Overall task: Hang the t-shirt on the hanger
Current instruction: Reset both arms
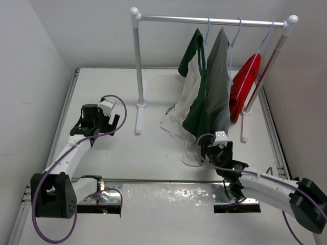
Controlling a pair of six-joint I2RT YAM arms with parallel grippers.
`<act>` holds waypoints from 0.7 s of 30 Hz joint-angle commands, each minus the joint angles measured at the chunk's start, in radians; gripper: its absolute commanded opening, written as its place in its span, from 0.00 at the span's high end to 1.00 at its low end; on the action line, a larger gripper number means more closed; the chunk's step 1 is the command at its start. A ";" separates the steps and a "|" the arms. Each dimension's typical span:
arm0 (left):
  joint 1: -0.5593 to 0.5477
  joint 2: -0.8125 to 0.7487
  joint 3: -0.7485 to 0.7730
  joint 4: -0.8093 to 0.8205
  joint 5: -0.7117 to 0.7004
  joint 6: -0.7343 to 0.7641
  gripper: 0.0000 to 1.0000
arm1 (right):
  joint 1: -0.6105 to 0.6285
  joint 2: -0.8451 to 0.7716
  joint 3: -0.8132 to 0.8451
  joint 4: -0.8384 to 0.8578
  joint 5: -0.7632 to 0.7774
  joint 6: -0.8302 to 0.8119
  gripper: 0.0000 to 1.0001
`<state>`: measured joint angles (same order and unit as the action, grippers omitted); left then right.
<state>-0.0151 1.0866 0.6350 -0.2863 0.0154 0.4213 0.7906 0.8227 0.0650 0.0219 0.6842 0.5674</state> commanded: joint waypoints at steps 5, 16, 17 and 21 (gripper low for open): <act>0.014 -0.005 -0.015 0.145 -0.045 -0.049 0.00 | 0.002 -0.157 -0.086 -0.028 0.182 0.103 0.01; 0.015 0.002 -0.020 0.159 -0.104 -0.055 0.00 | 0.002 -0.292 -0.146 0.001 0.198 0.115 0.01; 0.015 0.004 -0.020 0.157 -0.104 -0.055 0.00 | 0.002 -0.286 -0.146 0.003 0.198 0.115 0.01; 0.015 0.009 -0.023 0.145 -0.066 -0.046 0.00 | 0.002 -0.246 -0.134 0.010 0.193 0.109 0.01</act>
